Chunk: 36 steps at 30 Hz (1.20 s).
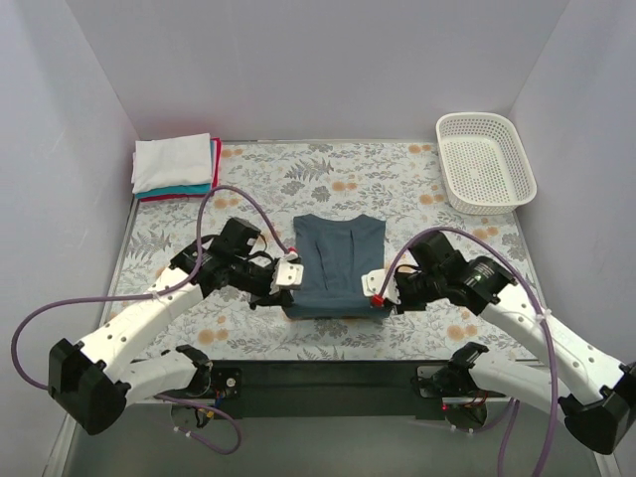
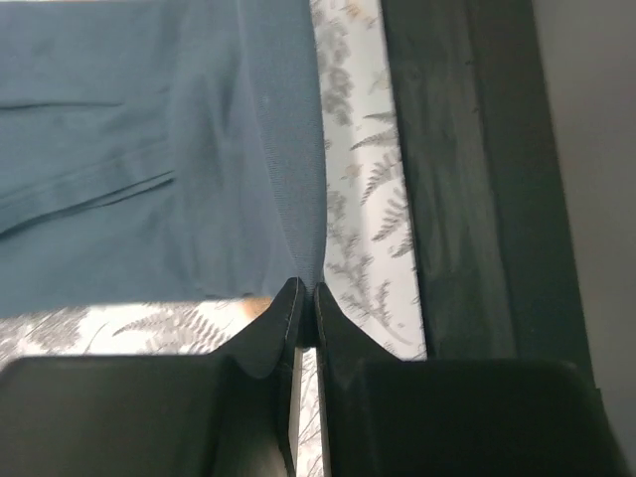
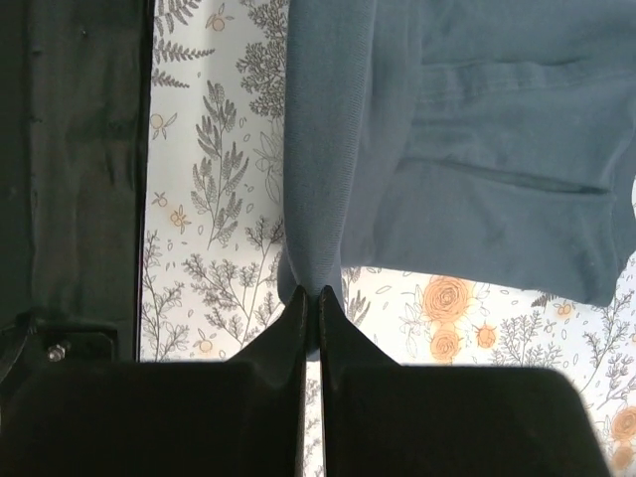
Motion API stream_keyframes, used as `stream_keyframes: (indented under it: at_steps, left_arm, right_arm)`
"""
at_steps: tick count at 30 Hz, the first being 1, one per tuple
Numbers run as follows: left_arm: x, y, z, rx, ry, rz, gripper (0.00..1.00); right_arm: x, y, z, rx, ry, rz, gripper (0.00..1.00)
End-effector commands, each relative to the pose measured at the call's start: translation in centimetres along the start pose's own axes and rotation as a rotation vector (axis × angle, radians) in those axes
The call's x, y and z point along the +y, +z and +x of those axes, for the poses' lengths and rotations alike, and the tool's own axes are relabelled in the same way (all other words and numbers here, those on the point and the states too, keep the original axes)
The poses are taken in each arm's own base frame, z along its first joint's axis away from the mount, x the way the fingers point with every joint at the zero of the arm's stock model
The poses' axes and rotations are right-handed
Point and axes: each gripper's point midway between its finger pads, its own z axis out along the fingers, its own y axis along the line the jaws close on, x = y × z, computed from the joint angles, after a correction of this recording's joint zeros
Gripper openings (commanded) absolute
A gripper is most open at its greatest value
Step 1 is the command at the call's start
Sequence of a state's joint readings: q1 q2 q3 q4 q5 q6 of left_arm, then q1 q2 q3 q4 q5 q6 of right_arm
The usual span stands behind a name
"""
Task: Fold and stack the t-shirts
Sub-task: Fold the tshirt
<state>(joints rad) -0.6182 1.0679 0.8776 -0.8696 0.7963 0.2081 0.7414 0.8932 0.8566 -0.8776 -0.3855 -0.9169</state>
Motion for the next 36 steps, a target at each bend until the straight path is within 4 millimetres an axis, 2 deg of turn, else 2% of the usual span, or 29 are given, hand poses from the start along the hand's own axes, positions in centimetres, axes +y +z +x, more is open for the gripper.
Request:
stream_keyframes:
  at_steps: [1,2,3,4,5,7,8,9,11,12,13,14,15,16,17,18,19,20,22,23,25,26,28,31,32,33,34,35,36]
  left_arm:
    - [2.2,-1.1,0.7,0.117,-0.078,-0.08,0.0]
    - [4.6,-1.2,0.1,0.129,-0.053,-0.111,0.0]
    - [6.8,-1.9,0.7,0.139,-0.078,-0.147,0.0]
    - [8.3,-2.2,0.4,0.116,-0.077,-0.151,0.0]
    - [11.1,-2.4,-0.1,0.111,-0.097,-0.16,0.0]
    - [14.6,-3.6,0.2,0.103,-0.118,-0.211,0.0]
    - [16.6,-3.7,0.1,0.091,-0.105,-0.245,0.0]
    - [18.9,-3.8,0.4,0.089,-0.106,-0.271,0.0]
    - [22.1,-3.5,0.6,0.083,-0.087,-0.333,0.0]
    - [24.0,-2.9,1.6,0.087,-0.103,-0.33,0.0]
    - [24.8,-2.6,1.9,0.089,-0.109,-0.327,0.0]
    - [26.3,-2.4,2.1,0.079,-0.106,-0.346,0.0]
    - [27.4,-2.1,3.1,0.092,-0.132,-0.361,0.0]
    - [28.6,-1.1,4.5,0.103,-0.157,-0.359,0.0]
    - [29.9,-0.8,5.1,0.097,-0.151,-0.38,0.0]
    - [30.9,-0.6,5.9,0.108,-0.164,-0.407,0.0]
    - [31.3,0.4,7.5,0.116,-0.205,-0.403,0.0]
    - [31.9,0.6,8.2,0.121,-0.202,-0.413,0.0]
    - [32.2,1.3,9.6,0.134,-0.228,-0.43,0.0]
    - [31.8,1.9,10.8,0.15,-0.243,-0.42,0.0]
    - [31.0,2.4,12.0,0.169,-0.255,-0.405,0.0]
    - [29.8,2.9,13.0,0.18,-0.271,-0.382,0.0]
    - [28.1,3.4,13.5,0.188,-0.284,-0.351,0.0]
    - [24.0,4.1,13.6,0.195,-0.273,-0.297,0.0]
    - [22.9,4.4,13.4,0.193,-0.266,-0.282,0.0]
    - [20.2,4.6,13.2,0.195,-0.266,-0.251,0.0]
    - [19.1,4.7,12.9,0.187,-0.265,-0.237,0.0]
    - [17.5,4.9,12.7,0.177,-0.277,-0.212,0.0]
    - [14.8,5.5,13.0,0.181,-0.297,-0.166,0.0]
  right_arm:
    - [-2.1,-1.0,1.0,0.112,0.018,0.014,0.01]
    - [-2.9,-0.6,1.3,0.128,0.018,0.002,0.01]
    - [-3.8,-0.7,1.3,0.125,0.012,0.012,0.01]
    - [-5.1,-0.9,1.8,0.133,-0.002,0.032,0.01]
    - [-6.4,-1.3,1.7,0.132,-0.015,0.057,0.01]
    - [-8.4,-1.2,3.3,0.149,0.015,0.058,0.01]
    - [-10.0,-1.4,3.2,0.144,-0.019,0.079,0.01]
    - [-10.8,-0.5,4.2,0.159,-0.004,0.054,0.01]
    - [-13.0,-0.1,5.1,0.164,0.0,0.063,0.01]
    - [-14.6,0.7,5.4,0.163,-0.002,0.052,0.01]
    - [-15.8,0.9,6.1,0.163,0.012,0.061,0.01]
    - [-16.9,2.5,7.3,0.172,0.026,0.037,0.01]
    - [-18.5,2.7,7.2,0.167,0.014,0.054,0.01]
    - [-19.5,3.0,8.1,0.169,0.032,0.057,0.01]
    - [-20.5,3.6,8.7,0.171,0.04,0.062,0.01]
    - [-20.8,5.2,10.3,0.187,0.071,0.027,0.01]
    - [-21.9,5.4,11.0,0.191,0.082,0.042,0.01]
    - [-22.4,7.0,12.5,0.202,0.107,0.027,0.01]
    - [-23.4,7.6,13.6,0.209,0.137,0.037,0.01]
    - [-23.9,8.1,13.9,0.206,0.147,0.046,0.01]
    - [-23.6,9.1,14.6,0.204,0.189,0.027,0.01]
    - [-23.2,9.4,14.6,0.198,0.206,0.019,0.01]
    - [-22.3,9.8,14.0,0.184,0.226,0.002,0.01]
    - [-17.9,10.4,12.9,0.171,0.267,-0.06,0.01]
    - [-15.5,10.2,12.6,0.17,0.295,-0.082,0.01]
    - [-13.9,10.2,12.3,0.169,0.309,-0.1,0.01]
    - [-12.4,10.5,11.3,0.163,0.302,-0.121,0.01]
    - [-11.6,9.6,10.0,0.144,0.299,-0.104,0.01]
    - [-8.2,10.0,9.8,0.145,0.353,-0.16,0.01]
